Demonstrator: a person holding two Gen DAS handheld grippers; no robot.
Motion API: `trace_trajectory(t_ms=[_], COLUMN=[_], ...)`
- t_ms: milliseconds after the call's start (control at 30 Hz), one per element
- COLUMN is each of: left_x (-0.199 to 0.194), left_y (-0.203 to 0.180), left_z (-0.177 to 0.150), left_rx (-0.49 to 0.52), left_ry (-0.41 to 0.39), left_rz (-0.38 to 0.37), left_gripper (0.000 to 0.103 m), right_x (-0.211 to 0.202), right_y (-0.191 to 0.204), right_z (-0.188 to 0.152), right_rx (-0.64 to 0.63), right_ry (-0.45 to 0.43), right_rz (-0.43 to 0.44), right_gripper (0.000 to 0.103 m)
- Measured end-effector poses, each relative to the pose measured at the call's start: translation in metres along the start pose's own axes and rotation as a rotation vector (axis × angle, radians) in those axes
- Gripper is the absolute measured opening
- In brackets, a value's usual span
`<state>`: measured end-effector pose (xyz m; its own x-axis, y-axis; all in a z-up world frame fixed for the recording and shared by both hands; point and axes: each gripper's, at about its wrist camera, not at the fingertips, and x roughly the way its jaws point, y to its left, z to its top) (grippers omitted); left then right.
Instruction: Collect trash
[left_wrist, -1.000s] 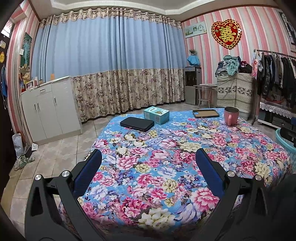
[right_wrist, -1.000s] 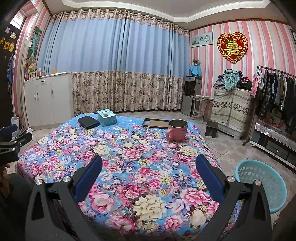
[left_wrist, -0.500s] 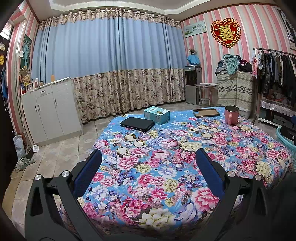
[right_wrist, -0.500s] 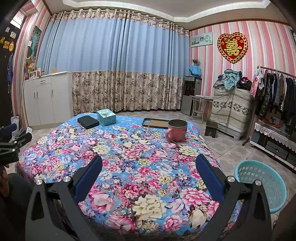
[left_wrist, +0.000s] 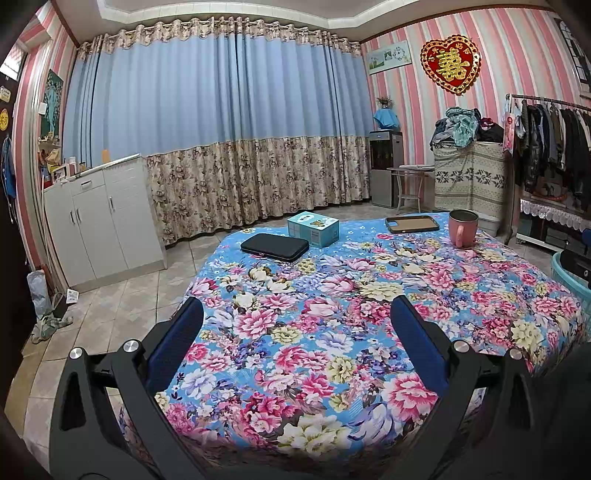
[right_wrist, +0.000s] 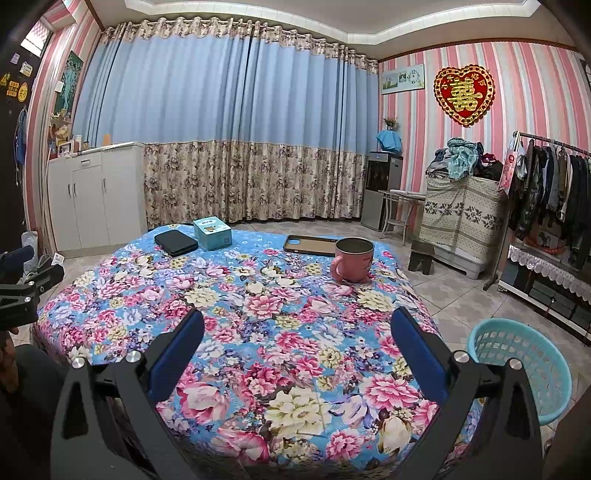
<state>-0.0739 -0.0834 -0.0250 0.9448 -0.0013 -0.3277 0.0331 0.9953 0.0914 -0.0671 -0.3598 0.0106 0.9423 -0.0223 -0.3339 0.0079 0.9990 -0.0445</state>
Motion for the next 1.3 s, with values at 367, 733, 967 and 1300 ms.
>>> trace_trajectory(t_ms=[367, 733, 967, 1300], left_x=[-0.001, -0.002, -0.004, 0.0], left_y=[0.0, -0.001, -0.004, 0.015], left_z=[0.0, 0.0, 0.0, 0.0], left_rx=[0.0, 0.004, 0.012, -0.093], left_ry=[-0.003, -0.004, -0.01, 0.013], left_rz=[0.007, 0.02, 0.011, -0.069], left_gripper=[0.098, 0.098, 0.098, 0.098], right_x=[0.0, 0.0, 0.0, 0.0], right_y=[-0.001, 0.0, 0.0, 0.0], right_z=[-0.001, -0.001, -0.001, -0.001], right_rx=[-0.002, -0.004, -0.004, -0.007], right_ry=[-0.001, 0.001, 0.0, 0.0], right_rz=[0.0, 0.0, 0.0, -0.001], right_gripper=[0.099, 0.099, 0.099, 0.099])
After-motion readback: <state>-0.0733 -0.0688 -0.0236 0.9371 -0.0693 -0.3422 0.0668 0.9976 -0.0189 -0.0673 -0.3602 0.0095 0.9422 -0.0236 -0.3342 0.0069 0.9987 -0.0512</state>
